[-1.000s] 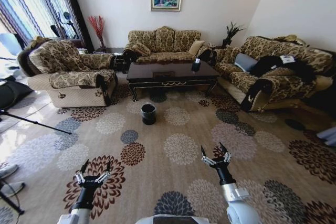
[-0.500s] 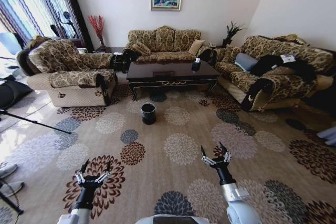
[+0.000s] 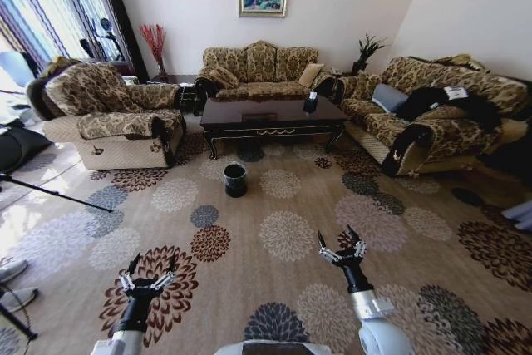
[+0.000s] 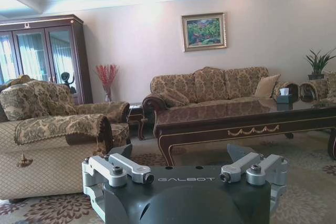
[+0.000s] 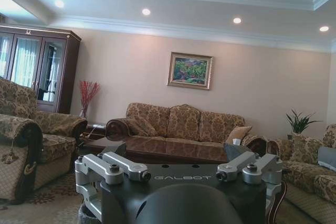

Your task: Move to the front of the table and pick up the trash from the floor, then place it into the trash bin.

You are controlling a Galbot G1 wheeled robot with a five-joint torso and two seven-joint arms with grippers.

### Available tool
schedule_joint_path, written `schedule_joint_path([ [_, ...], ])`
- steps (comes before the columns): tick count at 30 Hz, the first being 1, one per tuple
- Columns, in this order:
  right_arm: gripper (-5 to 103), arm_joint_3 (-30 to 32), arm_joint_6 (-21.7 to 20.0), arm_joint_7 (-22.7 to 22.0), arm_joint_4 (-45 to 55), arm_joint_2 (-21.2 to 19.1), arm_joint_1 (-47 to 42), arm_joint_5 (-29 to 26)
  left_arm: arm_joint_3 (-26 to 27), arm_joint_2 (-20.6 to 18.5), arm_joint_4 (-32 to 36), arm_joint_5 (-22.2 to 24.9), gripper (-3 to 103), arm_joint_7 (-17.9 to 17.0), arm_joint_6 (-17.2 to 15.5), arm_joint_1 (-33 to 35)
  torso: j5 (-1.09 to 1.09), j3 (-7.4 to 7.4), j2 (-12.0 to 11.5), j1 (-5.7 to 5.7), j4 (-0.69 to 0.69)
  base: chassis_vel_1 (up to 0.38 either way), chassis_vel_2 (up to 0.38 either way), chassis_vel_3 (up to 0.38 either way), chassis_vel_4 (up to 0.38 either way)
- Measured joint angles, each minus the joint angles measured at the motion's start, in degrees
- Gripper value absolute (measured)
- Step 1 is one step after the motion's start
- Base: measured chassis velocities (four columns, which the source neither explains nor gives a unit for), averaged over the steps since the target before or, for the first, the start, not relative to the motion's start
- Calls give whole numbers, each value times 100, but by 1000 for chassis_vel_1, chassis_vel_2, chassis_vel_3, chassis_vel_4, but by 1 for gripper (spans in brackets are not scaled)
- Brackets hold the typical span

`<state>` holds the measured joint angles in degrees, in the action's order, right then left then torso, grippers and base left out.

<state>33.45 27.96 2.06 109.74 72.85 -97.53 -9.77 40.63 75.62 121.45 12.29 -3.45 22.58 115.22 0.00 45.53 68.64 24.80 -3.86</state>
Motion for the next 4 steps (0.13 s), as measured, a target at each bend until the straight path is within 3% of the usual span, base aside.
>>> schedule_joint_path([
  [4, 100, 0, 0, 0, 0, 0, 0, 0, 0, 0, 0, 0, 100, 0, 0, 0, 0, 0, -1, 0, 0, 0, 0, 0, 0],
])
